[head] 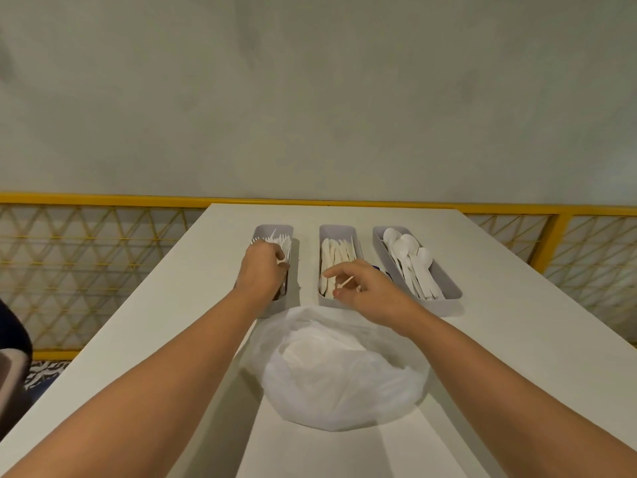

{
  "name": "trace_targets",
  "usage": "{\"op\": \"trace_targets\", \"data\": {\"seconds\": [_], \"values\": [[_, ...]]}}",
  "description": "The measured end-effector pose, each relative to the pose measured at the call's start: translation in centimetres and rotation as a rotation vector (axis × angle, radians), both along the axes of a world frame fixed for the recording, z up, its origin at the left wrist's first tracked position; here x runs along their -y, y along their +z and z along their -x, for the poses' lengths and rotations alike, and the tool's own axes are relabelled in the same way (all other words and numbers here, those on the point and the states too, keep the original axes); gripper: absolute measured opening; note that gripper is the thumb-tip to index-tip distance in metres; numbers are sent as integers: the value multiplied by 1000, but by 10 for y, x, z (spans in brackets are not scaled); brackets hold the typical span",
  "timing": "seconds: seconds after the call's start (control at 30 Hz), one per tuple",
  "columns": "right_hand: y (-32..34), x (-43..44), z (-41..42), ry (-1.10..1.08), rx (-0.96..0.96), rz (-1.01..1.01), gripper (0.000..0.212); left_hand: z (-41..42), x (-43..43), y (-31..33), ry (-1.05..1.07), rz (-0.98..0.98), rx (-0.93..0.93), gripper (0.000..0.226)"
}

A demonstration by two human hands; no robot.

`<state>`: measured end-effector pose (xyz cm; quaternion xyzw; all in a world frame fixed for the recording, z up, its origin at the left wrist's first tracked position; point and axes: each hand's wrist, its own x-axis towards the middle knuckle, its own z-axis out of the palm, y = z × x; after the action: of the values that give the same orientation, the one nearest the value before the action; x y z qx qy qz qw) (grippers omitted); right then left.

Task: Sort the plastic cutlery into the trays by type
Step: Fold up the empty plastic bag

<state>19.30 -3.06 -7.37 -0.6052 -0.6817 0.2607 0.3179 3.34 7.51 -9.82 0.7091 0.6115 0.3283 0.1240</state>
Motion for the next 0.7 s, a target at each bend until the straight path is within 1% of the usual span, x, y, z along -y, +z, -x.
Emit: {"op": "trace_targets", "data": {"seconds": [0.1, 0.2, 0.27, 0.33, 0.4, 0.47, 0.53, 0.6, 0.7], "values": [[3, 4, -10, -28, -10, 14, 25, 4, 15, 7, -59, -101, -36, 17], [7, 10, -21, -52, 34, 56, 27, 10, 38, 14, -203, -74, -97, 17], [8, 16, -27, -65, 115, 90, 36, 18, 53, 14, -281, -74, -143, 19], [9, 23, -33, -85, 231, 139, 46, 28, 67, 11, -312, -62, -156, 20], [8, 31, -40, -120, 306, 217, 58, 38, 78, 4, -325, -32, -182, 24], [5, 38, -47, -156, 339, 327, 72, 48, 86, -4, -323, 3, -201, 23], [0, 44, -51, -174, 341, 449, 84, 53, 93, -13, -299, 16, -158, 16], [-3, 50, -49, -179, 281, 535, 92, 54, 101, -20, -247, 65, -45, 13], [-8, 57, -45, -188, 117, 558, 93, 50, 110, -27, -209, 271, 200, 21]]}}
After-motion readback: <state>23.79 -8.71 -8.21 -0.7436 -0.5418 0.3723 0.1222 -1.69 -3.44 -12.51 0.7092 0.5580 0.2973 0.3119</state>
